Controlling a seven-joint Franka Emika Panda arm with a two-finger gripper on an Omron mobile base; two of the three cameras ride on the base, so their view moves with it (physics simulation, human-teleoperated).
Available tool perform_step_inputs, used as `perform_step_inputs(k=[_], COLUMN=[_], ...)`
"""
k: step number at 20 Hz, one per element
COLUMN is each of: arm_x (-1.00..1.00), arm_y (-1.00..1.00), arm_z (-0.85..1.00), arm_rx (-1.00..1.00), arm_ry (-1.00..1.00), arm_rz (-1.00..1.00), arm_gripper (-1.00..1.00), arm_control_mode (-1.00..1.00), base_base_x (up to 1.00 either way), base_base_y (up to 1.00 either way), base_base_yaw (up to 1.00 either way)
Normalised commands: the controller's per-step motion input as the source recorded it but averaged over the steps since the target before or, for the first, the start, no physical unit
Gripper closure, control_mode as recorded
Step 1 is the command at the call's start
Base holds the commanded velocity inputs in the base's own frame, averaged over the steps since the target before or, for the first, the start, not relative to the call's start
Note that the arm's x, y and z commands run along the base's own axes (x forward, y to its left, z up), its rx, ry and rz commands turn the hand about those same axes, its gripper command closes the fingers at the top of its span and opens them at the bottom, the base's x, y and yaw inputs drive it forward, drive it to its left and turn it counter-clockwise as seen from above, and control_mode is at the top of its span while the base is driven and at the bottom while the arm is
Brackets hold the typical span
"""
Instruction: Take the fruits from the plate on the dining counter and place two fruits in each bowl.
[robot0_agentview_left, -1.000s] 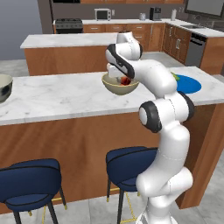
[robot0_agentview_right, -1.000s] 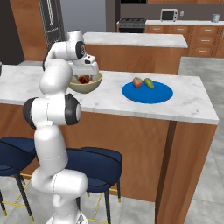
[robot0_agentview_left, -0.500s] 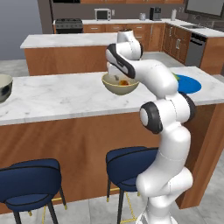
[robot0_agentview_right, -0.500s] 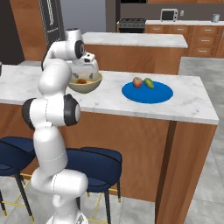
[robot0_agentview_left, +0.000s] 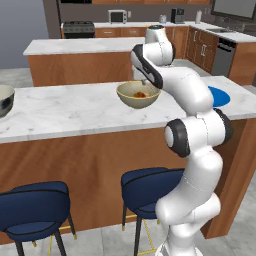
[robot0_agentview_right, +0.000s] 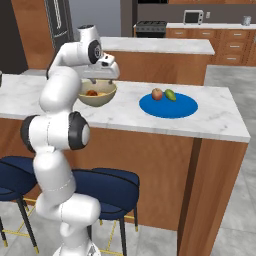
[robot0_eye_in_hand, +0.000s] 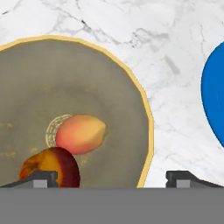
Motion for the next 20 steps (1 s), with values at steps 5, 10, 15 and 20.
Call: perform_step_inputs(k=[5,10,15,20], arm_x=[-0.01,0.00,0.07,0.27], arm_y=[-0.92,-0.99,-1.00,-0.83], arm_z=[0.09,0.06,0.05,0.00], arm_rx=[0.00,0.00,0.01,0.01], arm_ry=[-0.05,-0.01,-0.03,0.00], arm_rz=[-0.01,-0.01,0.00,-0.02], arm_gripper=[-1.00,-1.00,-1.00,-1.00], arm_control_mode=[-1.00,-1.00,-1.00,-1.00], base_base_x=[0.00,0.00,0.00,0.00], base_base_y=[0.00,0.00,0.00,0.00], base_base_yaw=[0.00,0.00,0.00,0.00])
